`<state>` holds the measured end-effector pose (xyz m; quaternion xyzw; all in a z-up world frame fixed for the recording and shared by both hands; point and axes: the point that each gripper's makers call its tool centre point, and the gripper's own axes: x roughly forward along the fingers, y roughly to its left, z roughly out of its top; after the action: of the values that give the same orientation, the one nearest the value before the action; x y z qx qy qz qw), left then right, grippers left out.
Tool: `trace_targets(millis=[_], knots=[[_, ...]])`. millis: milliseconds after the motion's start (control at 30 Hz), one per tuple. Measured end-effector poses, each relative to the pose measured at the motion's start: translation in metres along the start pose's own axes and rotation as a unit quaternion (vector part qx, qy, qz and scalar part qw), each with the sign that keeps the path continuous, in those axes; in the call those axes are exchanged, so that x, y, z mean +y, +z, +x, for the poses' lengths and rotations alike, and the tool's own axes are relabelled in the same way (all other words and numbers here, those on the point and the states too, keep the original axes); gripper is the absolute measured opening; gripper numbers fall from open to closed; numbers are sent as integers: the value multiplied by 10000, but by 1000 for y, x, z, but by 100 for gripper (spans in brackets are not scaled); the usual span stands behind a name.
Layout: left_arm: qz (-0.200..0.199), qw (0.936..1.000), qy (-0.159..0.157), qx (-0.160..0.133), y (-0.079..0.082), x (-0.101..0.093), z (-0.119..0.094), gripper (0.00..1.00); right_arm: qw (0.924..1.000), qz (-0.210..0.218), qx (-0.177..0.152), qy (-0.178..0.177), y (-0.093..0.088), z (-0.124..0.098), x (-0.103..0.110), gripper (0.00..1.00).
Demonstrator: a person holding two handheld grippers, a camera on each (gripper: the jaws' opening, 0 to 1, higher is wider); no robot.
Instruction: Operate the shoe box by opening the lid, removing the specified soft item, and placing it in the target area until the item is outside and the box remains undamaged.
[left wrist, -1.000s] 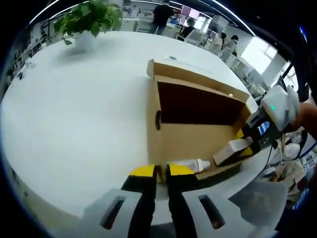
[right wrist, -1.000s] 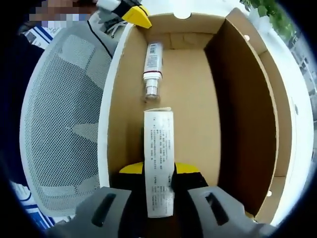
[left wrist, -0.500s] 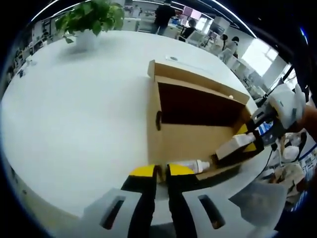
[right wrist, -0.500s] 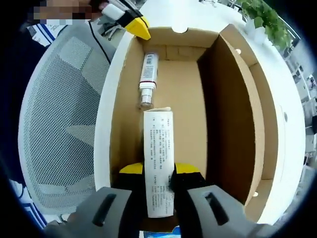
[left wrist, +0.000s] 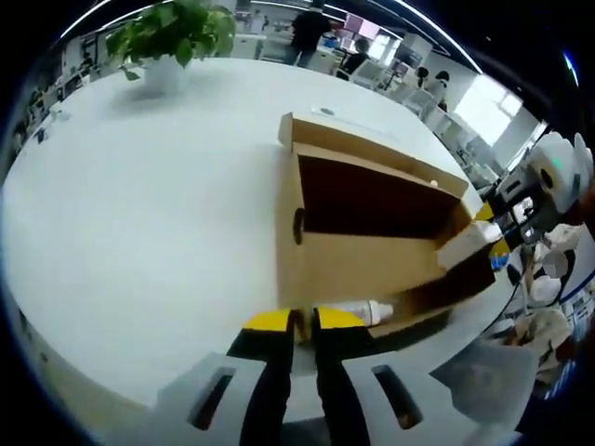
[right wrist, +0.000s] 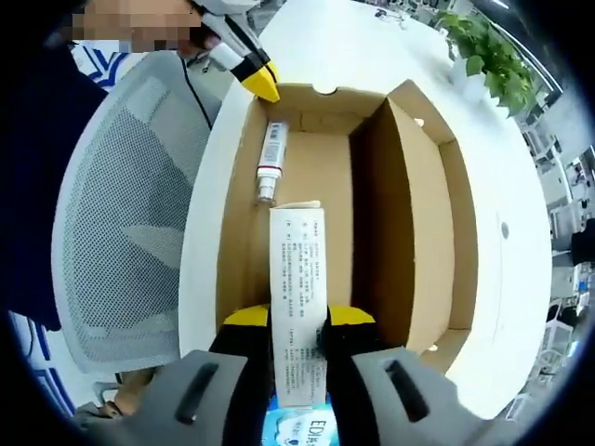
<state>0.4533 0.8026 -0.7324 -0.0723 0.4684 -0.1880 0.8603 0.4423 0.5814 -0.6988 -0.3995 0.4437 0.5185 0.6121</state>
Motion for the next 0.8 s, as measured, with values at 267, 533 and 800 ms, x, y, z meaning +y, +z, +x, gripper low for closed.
trace_targets(millis=[267,533,800], knots=[[26,10000,22,-23,1,0,-1,5,9990,299,-304,-161,2,-24,-8,17],[14,10000,23,-23,1,1,0,5,9989,194,-304,-301,5,-42,-13,17],[3,10000,32,-53,1,0,-1,4,9990,207,-43,-388,-25,-59,-17,17]])
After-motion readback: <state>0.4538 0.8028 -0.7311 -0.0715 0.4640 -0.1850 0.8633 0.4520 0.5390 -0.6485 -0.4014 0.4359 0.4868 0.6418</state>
